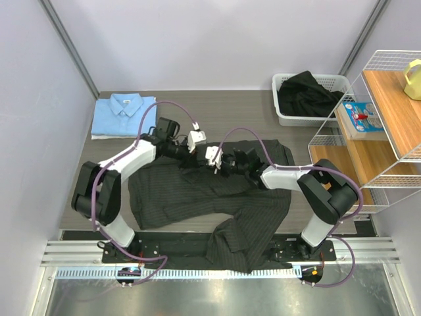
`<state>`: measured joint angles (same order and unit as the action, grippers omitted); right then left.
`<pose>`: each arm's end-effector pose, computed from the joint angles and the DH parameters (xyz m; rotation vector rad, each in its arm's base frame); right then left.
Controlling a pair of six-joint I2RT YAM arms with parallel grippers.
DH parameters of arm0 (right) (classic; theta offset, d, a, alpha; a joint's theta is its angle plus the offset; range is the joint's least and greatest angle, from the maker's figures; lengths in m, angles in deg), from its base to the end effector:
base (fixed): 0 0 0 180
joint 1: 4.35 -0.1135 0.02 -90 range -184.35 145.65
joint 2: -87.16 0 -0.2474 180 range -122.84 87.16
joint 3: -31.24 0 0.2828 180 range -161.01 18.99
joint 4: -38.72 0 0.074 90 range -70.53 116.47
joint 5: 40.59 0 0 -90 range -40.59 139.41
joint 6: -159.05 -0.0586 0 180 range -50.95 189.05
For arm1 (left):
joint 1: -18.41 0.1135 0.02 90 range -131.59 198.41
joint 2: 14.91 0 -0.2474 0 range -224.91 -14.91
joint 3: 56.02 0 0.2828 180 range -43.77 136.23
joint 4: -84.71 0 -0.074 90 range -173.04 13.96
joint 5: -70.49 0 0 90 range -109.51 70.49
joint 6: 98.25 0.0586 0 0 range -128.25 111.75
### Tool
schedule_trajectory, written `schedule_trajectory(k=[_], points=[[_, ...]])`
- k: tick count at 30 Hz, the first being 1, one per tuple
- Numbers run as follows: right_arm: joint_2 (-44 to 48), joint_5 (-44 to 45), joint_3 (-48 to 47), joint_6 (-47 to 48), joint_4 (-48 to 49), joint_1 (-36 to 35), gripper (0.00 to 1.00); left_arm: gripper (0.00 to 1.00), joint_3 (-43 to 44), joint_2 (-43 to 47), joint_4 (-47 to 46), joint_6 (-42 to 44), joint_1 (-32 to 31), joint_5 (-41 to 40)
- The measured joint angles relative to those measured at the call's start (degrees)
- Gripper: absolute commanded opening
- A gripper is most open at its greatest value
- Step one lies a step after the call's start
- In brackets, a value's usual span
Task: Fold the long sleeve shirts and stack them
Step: Fold the shirt
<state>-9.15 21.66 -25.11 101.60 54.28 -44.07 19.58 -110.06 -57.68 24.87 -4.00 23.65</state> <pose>0.2738 0.2629 0.1258 -1.4100 1.4011 0.5630 0.3286 -0.1789 0.1672 1.3508 1.9718 -0.8696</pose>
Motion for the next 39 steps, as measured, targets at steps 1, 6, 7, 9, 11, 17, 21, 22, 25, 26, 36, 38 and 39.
schedule_trajectory(k=[1, 6, 7, 9, 11, 17, 21, 22, 25, 26, 36, 38, 39], points=[[0.1, 0.3, -0.5, -0.3, 0.1, 0.0, 0.01, 0.51, -0.2, 1.3, 0.4, -0.3, 0.9, 0.3], [3.3, 1.2, -2.7, -1.6, -4.9, 0.2, 0.01, 1.00, -2.0, 13.0, 3.0, -1.4, 6.8, 0.4], [5.0, 1.1, -2.9, -1.8, -6.7, 0.3, 0.01, 1.00, -2.3, 15.5, 3.2, -0.7, 7.7, 0.4], [8.2, 0.7, -3.0, -2.1, -9.2, 0.4, 0.01, 1.00, -3.6, 21.4, 3.3, -0.9, 8.9, 0.1], [12.2, 0.1, -3.1, -2.6, -11.7, 0.6, 0.01, 1.00, -4.6, 26.3, 3.5, -0.9, 8.2, 0.2], [18.0, -0.8, -6.5, -5.2, -17.5, 0.6, 0.01, 1.00, -4.8, 29.5, 2.8, -1.1, 1.6, -2.0], [21.6, -0.8, -6.6, -6.5, -20.6, 0.4, 0.01, 0.97, -5.0, 29.5, 1.2, -1.4, -5.0, -6.5], [22.6, -0.8, -6.6, -6.8, -21.4, 0.3, 0.01, 0.93, -5.0, 29.5, 0.9, -1.4, -6.8, -7.5], [25.9, -0.8, -6.5, -7.4, -23.2, -0.2, 0.01, 0.70, -4.9, 29.0, 0.4, -1.8, -10.3, -9.8], [27.0, -0.8, -6.5, -7.5, -23.6, -0.4, 0.01, 0.69, -4.6, 28.5, 0.4, -1.9, -10.8, -10.4], [37.6, -0.6, -4.9, -7.5, -27.9, -2.8, 0.08, 0.00, -2.9, 27.5, 2.3, -3.1, -15.0, -10.7], [38.9, -0.2, -4.6, -7.6, -29.4, -2.9, 0.32, 0.00, -2.0, 28.2, 4.7, -3.1, -16.2, -8.8], [39.5, 0.0, -4.5, -7.8, -30.3, -3.0, 0.40, 0.00, -1.6, 28.5, 6.1, -3.0, -16.7, -7.5]])
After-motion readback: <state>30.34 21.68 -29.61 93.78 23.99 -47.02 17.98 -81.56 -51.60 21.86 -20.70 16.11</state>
